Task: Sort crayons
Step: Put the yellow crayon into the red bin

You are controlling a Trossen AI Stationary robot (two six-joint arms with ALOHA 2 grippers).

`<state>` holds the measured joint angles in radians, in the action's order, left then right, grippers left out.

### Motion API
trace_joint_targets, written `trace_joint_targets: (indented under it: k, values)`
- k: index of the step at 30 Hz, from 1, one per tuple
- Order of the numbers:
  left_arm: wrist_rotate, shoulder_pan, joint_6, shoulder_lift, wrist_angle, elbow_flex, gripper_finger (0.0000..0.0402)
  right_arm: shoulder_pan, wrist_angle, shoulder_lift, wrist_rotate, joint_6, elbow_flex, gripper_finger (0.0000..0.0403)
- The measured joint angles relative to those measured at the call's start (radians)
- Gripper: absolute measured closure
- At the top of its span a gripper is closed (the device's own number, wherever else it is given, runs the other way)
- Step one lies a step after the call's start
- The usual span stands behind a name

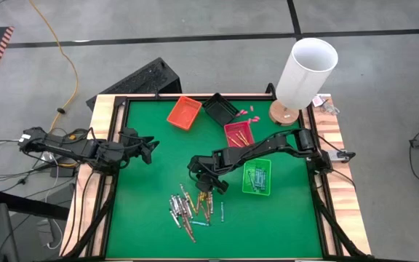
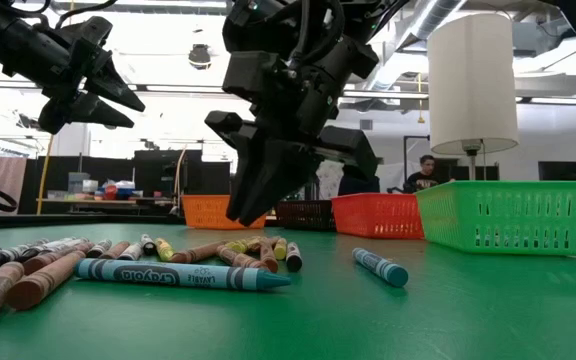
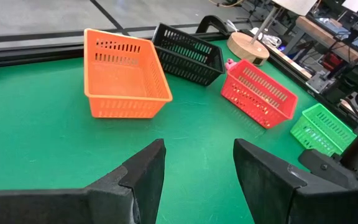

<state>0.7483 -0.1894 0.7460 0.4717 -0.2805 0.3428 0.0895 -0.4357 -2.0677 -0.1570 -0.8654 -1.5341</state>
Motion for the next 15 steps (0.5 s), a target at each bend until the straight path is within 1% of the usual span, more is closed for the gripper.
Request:
trace_joint_targets:
  k: [15]
  values:
    - [0.000,0.000,0.000,0.000,-0.001,0.000,0.0221,-0.006,-0.007,-0.048,-0.002,0.003,-0.001,0.0333]
